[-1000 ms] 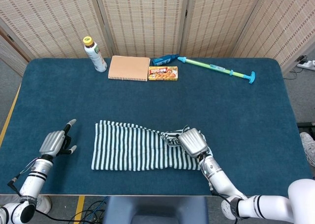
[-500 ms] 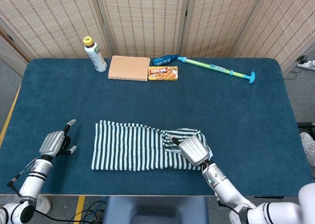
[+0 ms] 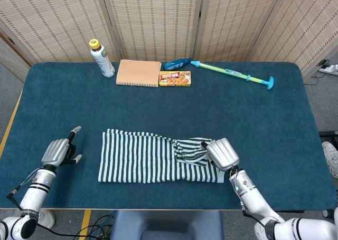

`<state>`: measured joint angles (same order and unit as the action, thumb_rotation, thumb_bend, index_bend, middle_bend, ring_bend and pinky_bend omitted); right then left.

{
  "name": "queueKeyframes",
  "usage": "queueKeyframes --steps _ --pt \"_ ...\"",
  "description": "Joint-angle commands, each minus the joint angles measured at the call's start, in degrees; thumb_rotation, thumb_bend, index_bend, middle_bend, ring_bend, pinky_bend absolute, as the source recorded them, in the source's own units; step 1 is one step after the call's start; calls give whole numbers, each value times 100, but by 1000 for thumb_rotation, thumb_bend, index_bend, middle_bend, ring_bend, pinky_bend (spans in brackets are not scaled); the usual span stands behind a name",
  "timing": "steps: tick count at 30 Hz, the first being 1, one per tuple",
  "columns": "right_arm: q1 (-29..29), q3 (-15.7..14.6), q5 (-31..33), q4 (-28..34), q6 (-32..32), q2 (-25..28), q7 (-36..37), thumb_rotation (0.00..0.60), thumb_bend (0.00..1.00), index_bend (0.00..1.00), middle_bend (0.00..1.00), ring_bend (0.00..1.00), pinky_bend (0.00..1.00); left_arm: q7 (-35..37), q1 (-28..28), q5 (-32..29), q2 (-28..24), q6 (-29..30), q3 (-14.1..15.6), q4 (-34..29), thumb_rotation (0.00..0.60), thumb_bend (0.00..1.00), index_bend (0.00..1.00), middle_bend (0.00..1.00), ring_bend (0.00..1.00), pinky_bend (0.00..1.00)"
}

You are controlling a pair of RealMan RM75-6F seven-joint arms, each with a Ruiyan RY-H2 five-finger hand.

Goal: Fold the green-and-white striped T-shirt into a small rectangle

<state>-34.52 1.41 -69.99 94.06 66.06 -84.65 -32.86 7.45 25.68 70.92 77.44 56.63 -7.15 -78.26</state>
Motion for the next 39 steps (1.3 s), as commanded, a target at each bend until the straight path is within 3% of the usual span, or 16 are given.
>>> queueKeyframes --steps 1,13,27,33,39 --pt "3 38 115 -156 -165 -48 85 600 588 429 969 1000 1000 -69 21 12 -14 -6 9 -13 600 329 0 879 844 958" --pt "-66 190 96 -561 -422 -305 289 600 602 429 969 1000 1000 -251 103 4 -54 -21 -17 -35 600 328 0 879 844 958" --pt "91 -98 386 -796 -792 -393 155 600 604 429 970 1000 1000 -291 191 60 -11 -100 15 65 600 328 0 879 844 958" --pt "211 49 -62 -393 -340 -118 513 600 601 429 969 1000 1000 -238 249 324 24 -18 61 235 600 328 20 879 844 958" --pt "398 264 -572 251 295 515 859 600 586 429 969 1000 1000 176 382 1211 165 246 321 851 600 328 115 871 841 950"
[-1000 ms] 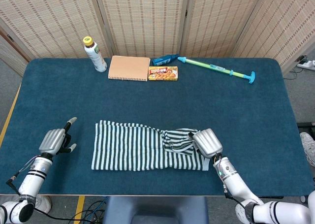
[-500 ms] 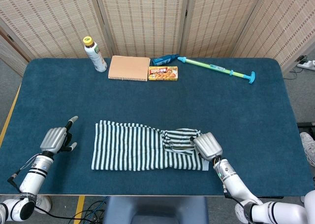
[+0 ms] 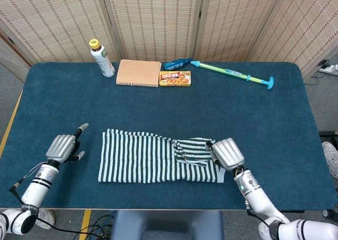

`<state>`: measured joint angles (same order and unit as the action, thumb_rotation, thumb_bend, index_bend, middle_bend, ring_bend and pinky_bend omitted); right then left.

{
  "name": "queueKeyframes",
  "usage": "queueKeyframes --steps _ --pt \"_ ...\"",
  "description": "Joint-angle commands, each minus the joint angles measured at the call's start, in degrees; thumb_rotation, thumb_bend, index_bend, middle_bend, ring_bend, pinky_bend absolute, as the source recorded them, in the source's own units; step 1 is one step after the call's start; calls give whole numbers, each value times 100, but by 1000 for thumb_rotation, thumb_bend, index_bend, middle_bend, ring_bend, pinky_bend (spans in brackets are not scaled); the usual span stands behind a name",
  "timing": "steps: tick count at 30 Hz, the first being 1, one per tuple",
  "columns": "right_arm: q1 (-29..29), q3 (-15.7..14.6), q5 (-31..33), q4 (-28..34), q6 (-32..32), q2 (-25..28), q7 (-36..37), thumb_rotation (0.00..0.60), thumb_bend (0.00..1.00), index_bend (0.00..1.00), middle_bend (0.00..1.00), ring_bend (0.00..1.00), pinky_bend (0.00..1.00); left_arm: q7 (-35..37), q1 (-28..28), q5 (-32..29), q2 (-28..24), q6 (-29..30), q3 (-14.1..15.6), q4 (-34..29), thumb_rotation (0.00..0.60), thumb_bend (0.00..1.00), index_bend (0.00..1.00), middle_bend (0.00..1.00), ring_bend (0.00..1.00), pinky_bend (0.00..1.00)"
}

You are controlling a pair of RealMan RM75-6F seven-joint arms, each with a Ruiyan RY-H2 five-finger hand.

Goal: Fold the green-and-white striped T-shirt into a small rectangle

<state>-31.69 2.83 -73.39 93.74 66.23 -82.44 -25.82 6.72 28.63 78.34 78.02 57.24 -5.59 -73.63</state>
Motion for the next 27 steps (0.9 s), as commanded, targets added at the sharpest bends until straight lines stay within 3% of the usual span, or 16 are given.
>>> queueKeyframes --steps 1,8,13,18,27 --pt "159 147 -297 379 379 399 181 600 586 429 969 1000 1000 426 140 734 151 253 264 581 600 328 137 868 838 946" --pt "391 151 -443 720 645 792 339 600 585 429 969 1000 1000 1349 393 1760 674 830 666 2070 600 328 300 861 825 933" --pt "534 97 -510 872 730 994 344 600 580 429 969 1000 1000 1693 494 2151 1156 1291 859 3149 600 297 378 861 821 929" --pt "654 39 -548 980 774 1117 318 600 575 429 970 1000 1000 1750 486 2225 1546 1586 920 3801 600 216 389 861 820 929" --pt "800 16 -559 1048 796 1194 318 600 570 429 969 1000 1000 1696 560 2420 1947 1846 1154 4499 600 188 386 861 820 928"
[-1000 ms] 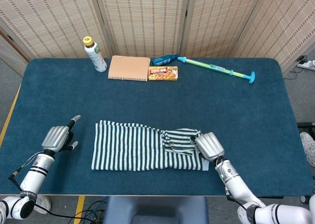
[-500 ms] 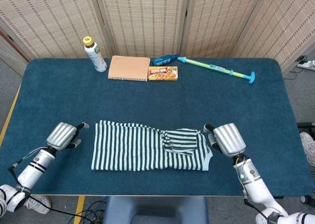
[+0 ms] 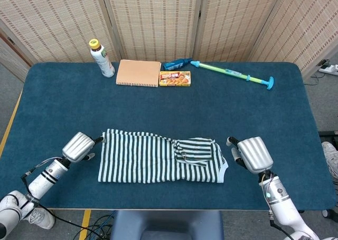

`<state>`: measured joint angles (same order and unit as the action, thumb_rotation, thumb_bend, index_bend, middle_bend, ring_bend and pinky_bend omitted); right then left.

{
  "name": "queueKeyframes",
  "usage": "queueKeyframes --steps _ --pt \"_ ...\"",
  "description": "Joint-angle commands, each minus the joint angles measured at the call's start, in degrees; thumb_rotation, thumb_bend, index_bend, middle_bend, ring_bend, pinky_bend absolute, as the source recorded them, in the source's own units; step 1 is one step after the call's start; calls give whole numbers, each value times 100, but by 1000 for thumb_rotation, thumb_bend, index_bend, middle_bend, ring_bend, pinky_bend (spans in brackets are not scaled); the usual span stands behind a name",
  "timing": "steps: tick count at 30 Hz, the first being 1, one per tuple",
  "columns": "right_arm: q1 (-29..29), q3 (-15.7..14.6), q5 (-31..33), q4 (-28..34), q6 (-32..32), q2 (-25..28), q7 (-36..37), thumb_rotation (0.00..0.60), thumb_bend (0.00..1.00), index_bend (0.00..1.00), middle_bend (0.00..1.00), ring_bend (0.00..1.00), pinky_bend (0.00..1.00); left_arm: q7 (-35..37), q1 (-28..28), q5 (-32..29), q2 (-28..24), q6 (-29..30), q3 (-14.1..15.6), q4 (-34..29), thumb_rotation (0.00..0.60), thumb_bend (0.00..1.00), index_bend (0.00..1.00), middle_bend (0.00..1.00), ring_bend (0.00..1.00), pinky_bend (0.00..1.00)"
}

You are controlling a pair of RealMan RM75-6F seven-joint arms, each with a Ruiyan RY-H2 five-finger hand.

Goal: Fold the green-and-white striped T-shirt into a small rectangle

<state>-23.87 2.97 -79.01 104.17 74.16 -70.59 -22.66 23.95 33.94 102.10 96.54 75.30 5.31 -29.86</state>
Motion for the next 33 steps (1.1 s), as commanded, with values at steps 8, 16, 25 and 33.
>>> queueKeyframes --steps 8,16,25,33 --pt "105 34 34 5 5 44 14 600 570 429 969 1000 1000 -103 63 86 317 1 227 481 600 188 382 861 820 927" --pt "168 53 31 -13 -5 52 33 600 571 429 970 1000 1000 -40 65 36 449 -51 299 627 600 189 375 861 820 927" --pt "231 91 0 -47 3 78 117 600 570 429 970 1000 1000 -143 126 32 593 -62 368 616 600 188 371 861 818 926" --pt "298 105 -31 -68 31 97 191 600 571 429 970 1000 1000 -183 190 3 646 -114 391 553 600 188 371 861 818 926"
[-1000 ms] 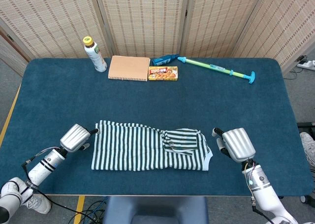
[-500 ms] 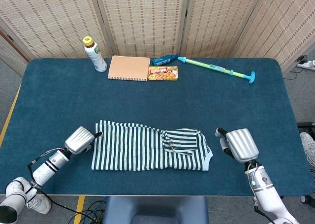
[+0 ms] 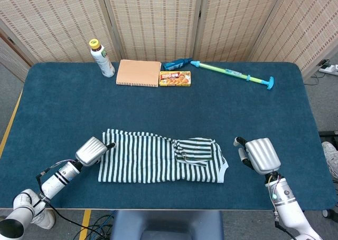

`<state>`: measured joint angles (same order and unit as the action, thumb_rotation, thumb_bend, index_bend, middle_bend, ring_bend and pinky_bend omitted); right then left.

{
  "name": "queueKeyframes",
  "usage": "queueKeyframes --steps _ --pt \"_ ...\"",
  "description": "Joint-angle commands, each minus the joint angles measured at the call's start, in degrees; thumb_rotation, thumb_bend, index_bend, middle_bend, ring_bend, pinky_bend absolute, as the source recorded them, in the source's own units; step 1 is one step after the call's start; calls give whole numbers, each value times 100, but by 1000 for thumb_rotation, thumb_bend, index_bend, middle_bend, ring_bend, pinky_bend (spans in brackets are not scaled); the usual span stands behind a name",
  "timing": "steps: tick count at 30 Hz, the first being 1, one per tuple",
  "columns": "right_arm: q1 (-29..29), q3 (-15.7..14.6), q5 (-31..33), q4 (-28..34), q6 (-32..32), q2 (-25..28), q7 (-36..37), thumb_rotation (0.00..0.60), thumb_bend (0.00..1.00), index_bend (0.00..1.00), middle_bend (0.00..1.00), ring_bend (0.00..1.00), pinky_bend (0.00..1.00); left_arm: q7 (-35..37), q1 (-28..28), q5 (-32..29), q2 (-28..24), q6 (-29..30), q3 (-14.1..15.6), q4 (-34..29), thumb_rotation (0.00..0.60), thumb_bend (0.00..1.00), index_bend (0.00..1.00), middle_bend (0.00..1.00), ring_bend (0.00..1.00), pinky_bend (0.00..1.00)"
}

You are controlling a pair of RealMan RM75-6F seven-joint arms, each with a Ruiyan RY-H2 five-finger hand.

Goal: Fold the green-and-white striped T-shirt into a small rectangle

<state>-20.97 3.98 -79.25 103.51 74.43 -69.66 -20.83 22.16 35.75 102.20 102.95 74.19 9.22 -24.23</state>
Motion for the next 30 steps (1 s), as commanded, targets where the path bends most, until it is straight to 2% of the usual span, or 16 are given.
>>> queueKeyframes --steps 1,8,18,30 --pt "15 7 -12 -5 3 8 19 600 571 429 970 1000 1000 4 19 -15 10 -6 -2 -28 600 188 371 861 818 926" --pt "52 27 -34 -37 8 9 90 600 570 429 969 1000 1000 215 49 -98 28 19 -49 -210 600 188 381 861 818 927" --pt "87 62 -51 -112 -3 -9 196 600 570 429 970 1000 1000 395 89 -202 -23 52 -123 -349 600 188 456 863 818 926" --pt "97 101 -75 -175 -37 -37 280 600 570 429 971 1000 1000 355 89 -299 -5 34 -184 -380 600 282 565 864 819 926"
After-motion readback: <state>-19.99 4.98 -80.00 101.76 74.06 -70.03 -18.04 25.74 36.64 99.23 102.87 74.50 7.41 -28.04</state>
